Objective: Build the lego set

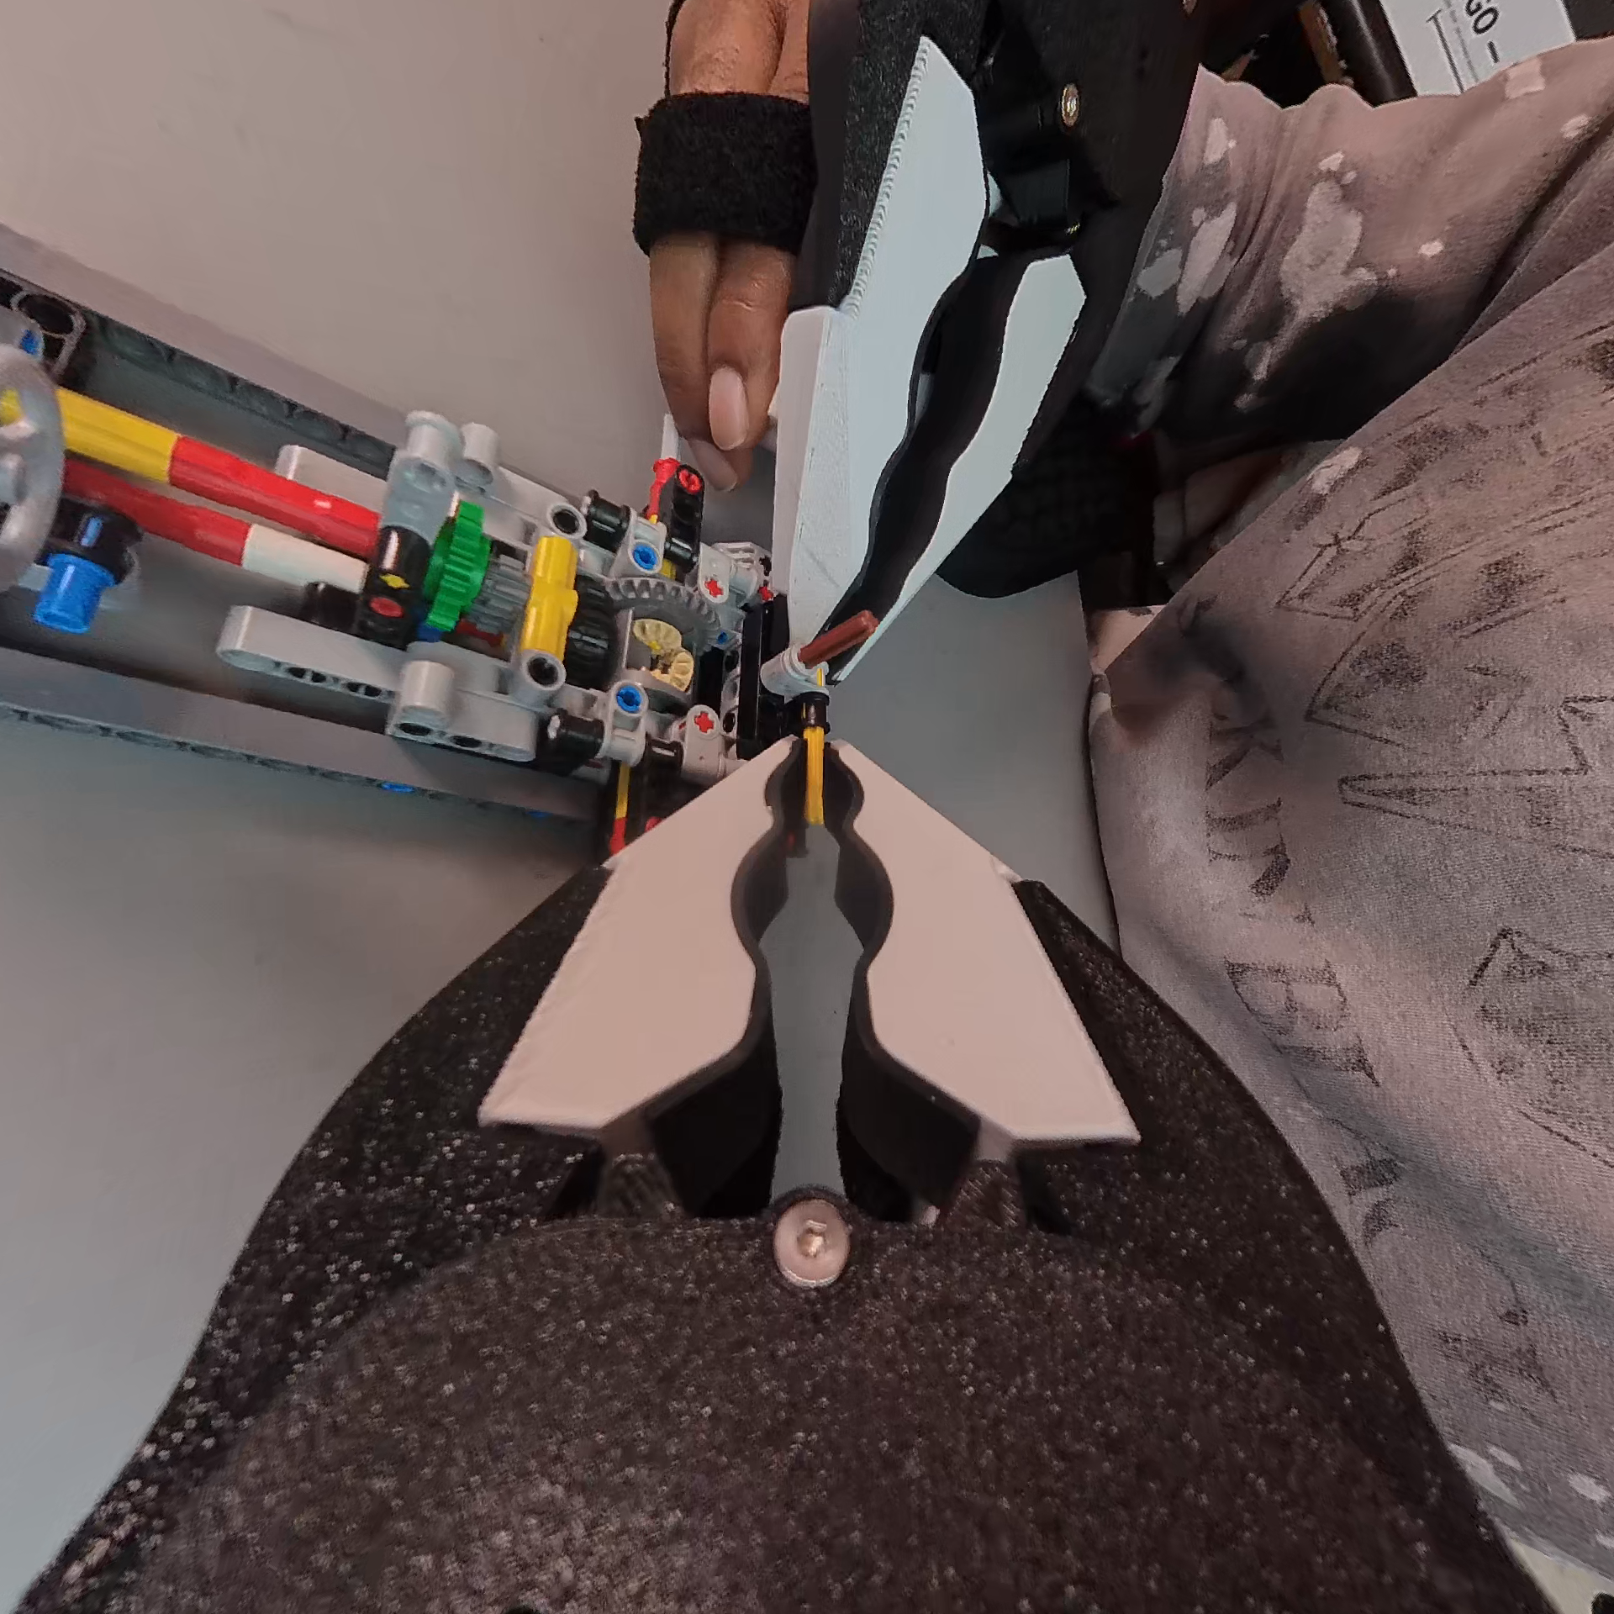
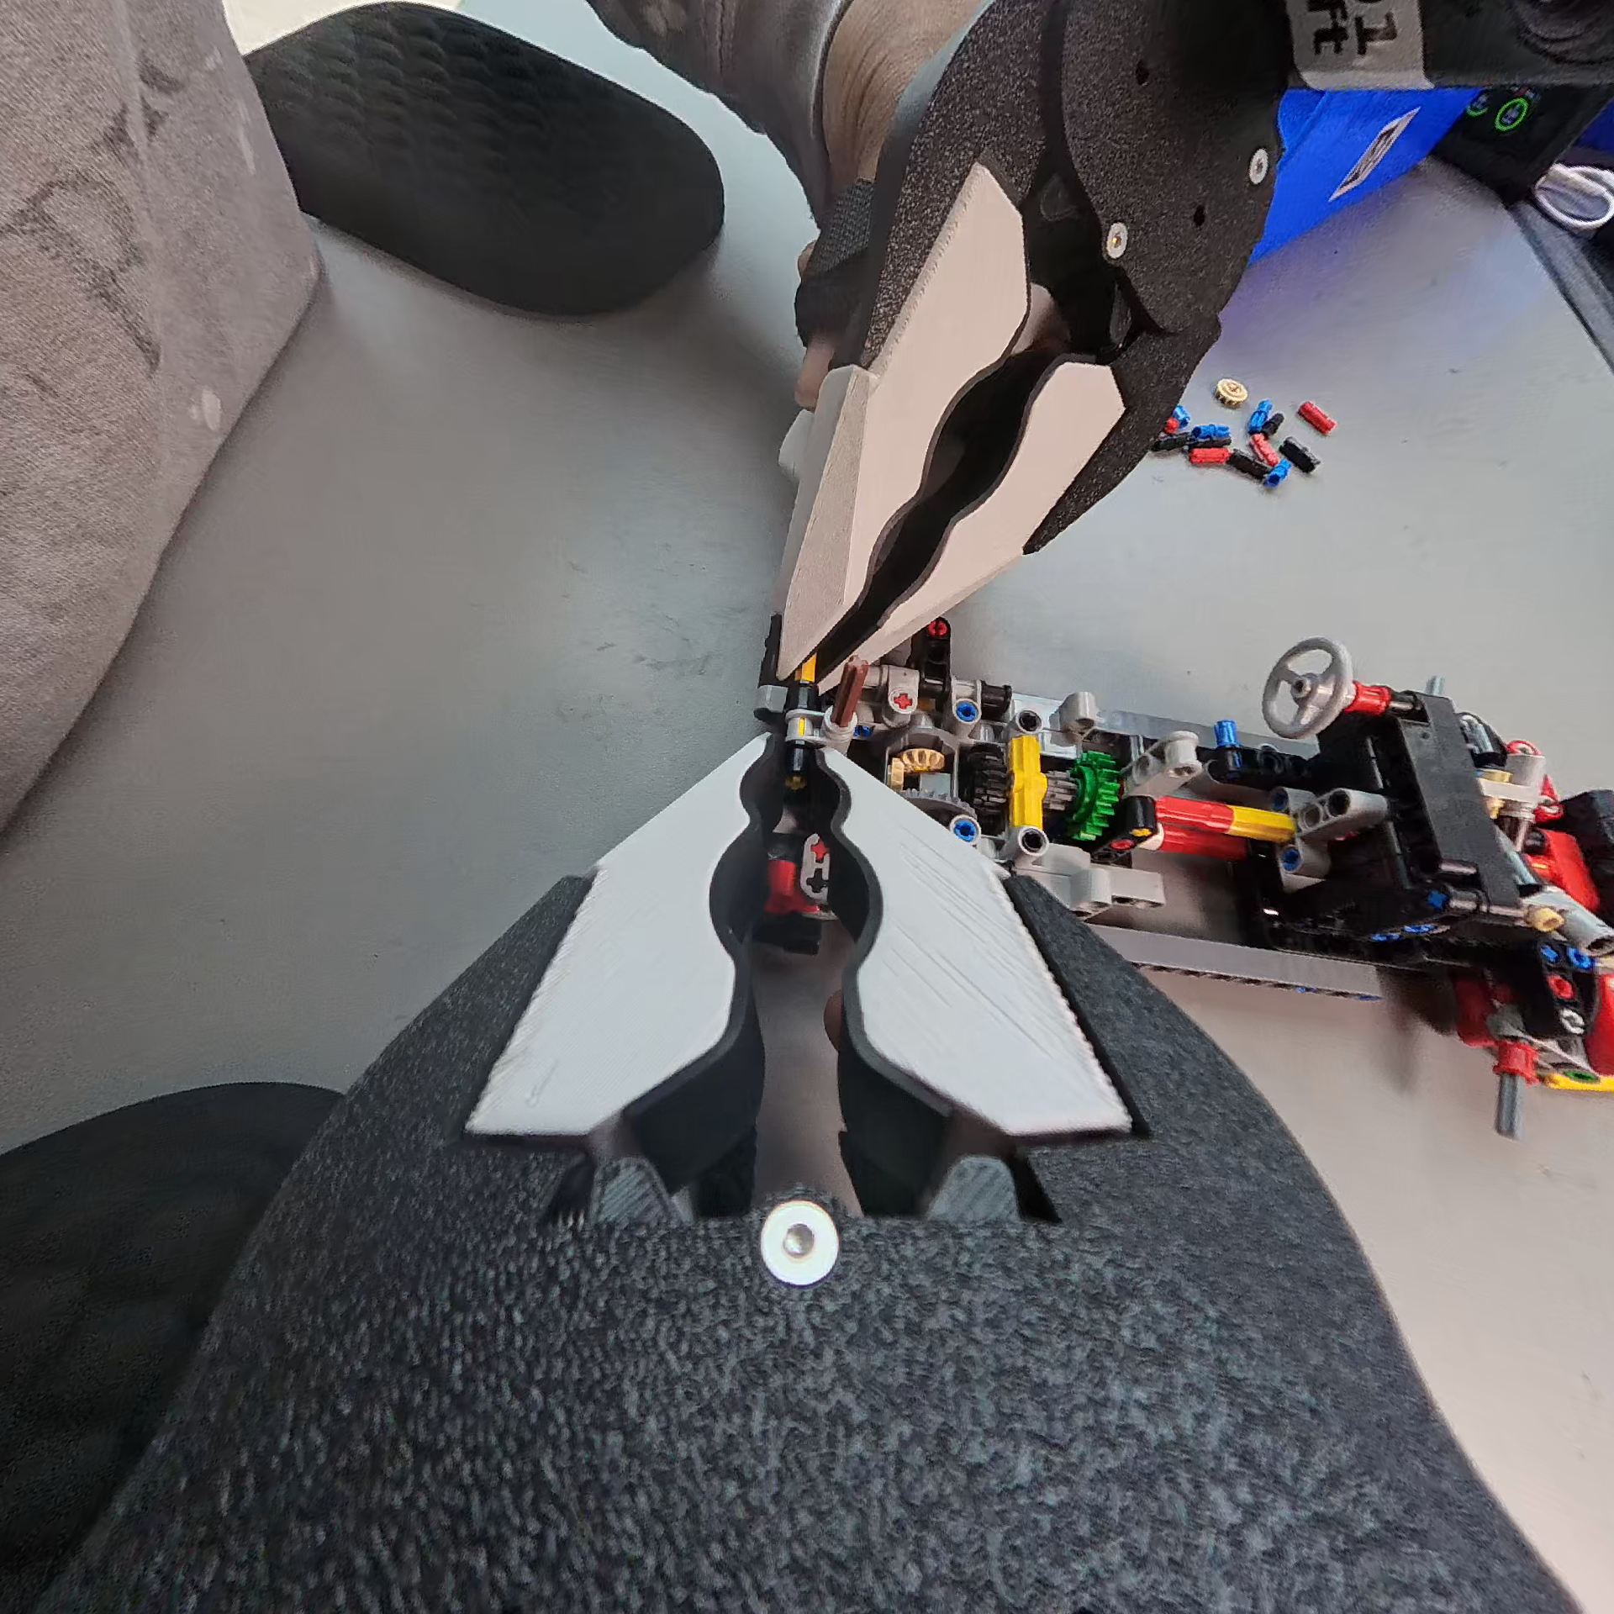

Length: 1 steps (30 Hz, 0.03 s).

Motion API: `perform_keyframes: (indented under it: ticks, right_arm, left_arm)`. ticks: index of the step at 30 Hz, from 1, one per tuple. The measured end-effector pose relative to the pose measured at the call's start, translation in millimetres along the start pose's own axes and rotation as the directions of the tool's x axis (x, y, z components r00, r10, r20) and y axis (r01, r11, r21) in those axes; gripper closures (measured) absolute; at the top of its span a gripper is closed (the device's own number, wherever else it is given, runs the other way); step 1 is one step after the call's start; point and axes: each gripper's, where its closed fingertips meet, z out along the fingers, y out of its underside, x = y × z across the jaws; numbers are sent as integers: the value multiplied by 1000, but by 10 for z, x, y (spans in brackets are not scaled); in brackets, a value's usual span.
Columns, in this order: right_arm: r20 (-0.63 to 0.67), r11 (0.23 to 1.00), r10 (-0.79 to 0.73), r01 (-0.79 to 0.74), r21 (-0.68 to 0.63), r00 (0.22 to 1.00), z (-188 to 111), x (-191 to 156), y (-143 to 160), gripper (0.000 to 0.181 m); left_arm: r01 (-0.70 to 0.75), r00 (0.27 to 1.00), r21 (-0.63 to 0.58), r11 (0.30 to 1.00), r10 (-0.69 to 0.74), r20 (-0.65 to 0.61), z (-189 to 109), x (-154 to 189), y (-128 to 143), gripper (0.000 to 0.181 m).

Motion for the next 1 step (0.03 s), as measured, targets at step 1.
perform_keyframes:
  ticks: [1]
  right_arm:
    - [-1,1000,-1,1,-1,1000,-3,-1,1,181]
  left_arm:
    - [-1,1000,0,1000,1,-2,4,0,-3,181]
